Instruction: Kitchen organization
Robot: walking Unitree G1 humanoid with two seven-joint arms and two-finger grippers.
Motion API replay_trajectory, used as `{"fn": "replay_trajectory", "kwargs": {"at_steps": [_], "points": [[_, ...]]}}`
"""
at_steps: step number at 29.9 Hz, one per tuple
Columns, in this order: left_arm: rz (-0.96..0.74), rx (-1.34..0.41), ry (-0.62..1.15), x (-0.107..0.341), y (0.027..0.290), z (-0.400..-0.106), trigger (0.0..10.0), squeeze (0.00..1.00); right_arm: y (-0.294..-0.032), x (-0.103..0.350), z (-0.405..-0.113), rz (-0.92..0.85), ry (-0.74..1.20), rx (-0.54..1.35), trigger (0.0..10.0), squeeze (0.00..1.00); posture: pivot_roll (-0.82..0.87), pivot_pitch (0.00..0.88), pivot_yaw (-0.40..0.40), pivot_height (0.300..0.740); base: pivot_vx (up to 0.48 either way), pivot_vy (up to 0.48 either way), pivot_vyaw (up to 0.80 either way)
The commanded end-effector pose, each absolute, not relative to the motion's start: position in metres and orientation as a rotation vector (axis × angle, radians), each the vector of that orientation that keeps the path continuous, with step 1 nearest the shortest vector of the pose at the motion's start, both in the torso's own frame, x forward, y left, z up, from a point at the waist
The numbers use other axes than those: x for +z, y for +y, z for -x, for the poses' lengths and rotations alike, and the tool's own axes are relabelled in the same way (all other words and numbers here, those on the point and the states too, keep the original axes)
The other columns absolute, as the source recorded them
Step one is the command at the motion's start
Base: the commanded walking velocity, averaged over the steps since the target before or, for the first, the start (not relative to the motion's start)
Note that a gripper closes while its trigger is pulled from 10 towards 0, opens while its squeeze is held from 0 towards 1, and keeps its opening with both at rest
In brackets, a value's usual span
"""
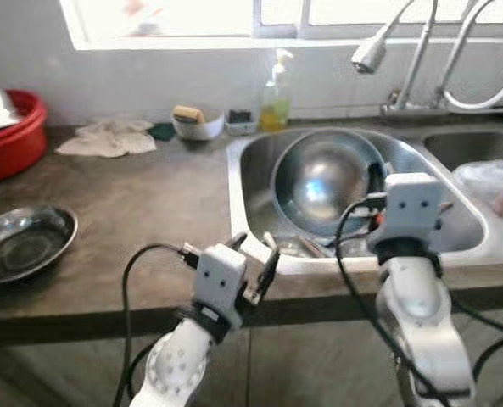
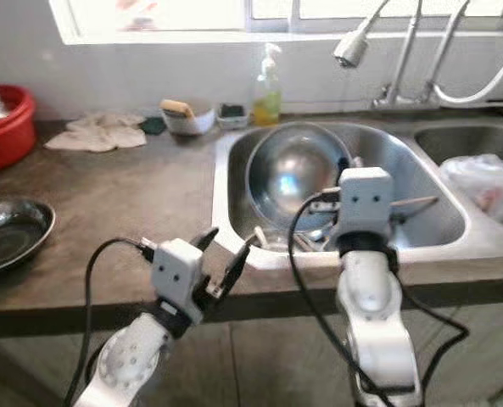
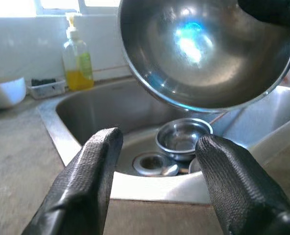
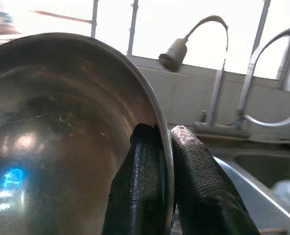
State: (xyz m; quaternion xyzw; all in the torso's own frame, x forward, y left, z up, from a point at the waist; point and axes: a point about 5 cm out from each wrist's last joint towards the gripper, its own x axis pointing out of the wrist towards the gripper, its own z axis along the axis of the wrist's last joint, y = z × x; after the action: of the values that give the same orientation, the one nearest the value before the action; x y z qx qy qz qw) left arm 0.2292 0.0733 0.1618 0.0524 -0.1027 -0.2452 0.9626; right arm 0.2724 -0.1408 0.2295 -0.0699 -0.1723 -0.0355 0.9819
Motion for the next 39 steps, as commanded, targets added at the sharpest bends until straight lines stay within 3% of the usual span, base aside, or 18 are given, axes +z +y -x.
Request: {"fn": "replay_trajectory", "kwargs": {"at_steps": [1,17,20,27,39], "points": [[-0.117,-0.490,-0.220,0.164,0.073,-0.229,10.0,0.00,-0.140,0.236,-0.275,0.127,-0.360,-0.065,10.0,0.00,0.16,0.064,-0.028,0.740,0.274,-0.390,0.00],[-0.130,-0.490,-0.219,0.163,0.072,-0.229,10.0,0.00,-0.149,0.244,-0.284,0.098,-0.363,-0.044,10.0,0.00,0.16,0.057,-0.033,0.740,0.278,-0.388,0.20],[-0.047,-0.481,-0.192,0.163,0.071,-0.231,10.0,0.00,-0.149,0.243,-0.285,0.094,-0.358,-0.037,10.0,0.00,0.16,0.053,-0.027,0.740,0.299,-0.339,0.00],[-0.071,-0.477,-0.204,0.164,0.074,-0.234,10.0,0.00,-0.158,0.245,-0.297,0.129,-0.315,-0.037,10.0,0.00,0.16,0.053,-0.033,0.740,0.000,0.000,0.00],[-0.067,-0.492,-0.184,0.161,0.070,-0.224,10.0,0.00,-0.208,0.218,-0.335,0.216,0.034,-0.190,10.0,0.00,0.17,0.095,-0.042,0.740,0.000,0.000,0.00]]}}
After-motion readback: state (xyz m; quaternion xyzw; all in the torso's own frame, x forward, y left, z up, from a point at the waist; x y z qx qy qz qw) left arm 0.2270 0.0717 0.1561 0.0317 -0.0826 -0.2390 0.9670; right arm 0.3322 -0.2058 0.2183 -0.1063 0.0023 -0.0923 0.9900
